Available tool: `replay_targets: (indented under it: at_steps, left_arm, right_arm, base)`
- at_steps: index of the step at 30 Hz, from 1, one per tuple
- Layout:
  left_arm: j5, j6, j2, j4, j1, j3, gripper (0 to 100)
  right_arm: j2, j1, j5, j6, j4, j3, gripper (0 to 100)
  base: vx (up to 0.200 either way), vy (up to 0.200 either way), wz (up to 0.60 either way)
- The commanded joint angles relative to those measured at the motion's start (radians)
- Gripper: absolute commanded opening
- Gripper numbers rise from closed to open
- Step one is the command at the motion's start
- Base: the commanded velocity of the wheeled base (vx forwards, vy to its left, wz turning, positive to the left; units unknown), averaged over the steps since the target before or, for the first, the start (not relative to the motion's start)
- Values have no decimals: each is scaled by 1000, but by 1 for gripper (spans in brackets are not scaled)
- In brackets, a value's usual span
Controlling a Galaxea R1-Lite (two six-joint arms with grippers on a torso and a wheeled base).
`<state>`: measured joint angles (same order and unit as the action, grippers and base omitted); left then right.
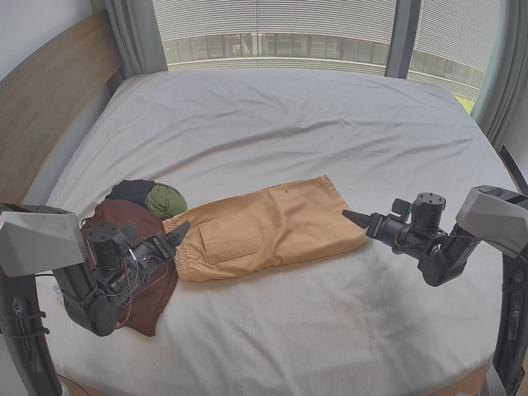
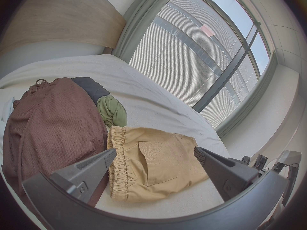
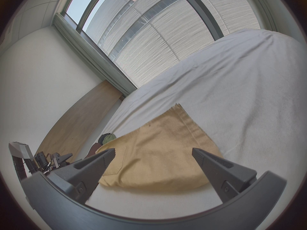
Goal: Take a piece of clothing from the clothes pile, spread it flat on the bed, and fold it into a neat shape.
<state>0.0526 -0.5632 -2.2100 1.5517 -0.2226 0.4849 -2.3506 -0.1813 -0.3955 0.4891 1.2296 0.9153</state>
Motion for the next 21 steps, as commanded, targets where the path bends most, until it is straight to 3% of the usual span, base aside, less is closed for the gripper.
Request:
replay_targets:
  at_steps: [1,21]
  left_arm:
    - [0,0,-10,1,0,-2,100]
    - [0,-1,-16,-1,8,0,100]
  right_arm:
    - [-36,-4,0,0,-18,-1,100]
    - [-87,-14,3,-7,-134,11,100]
  base:
    - [0,0,0]
    - [0,0,0]
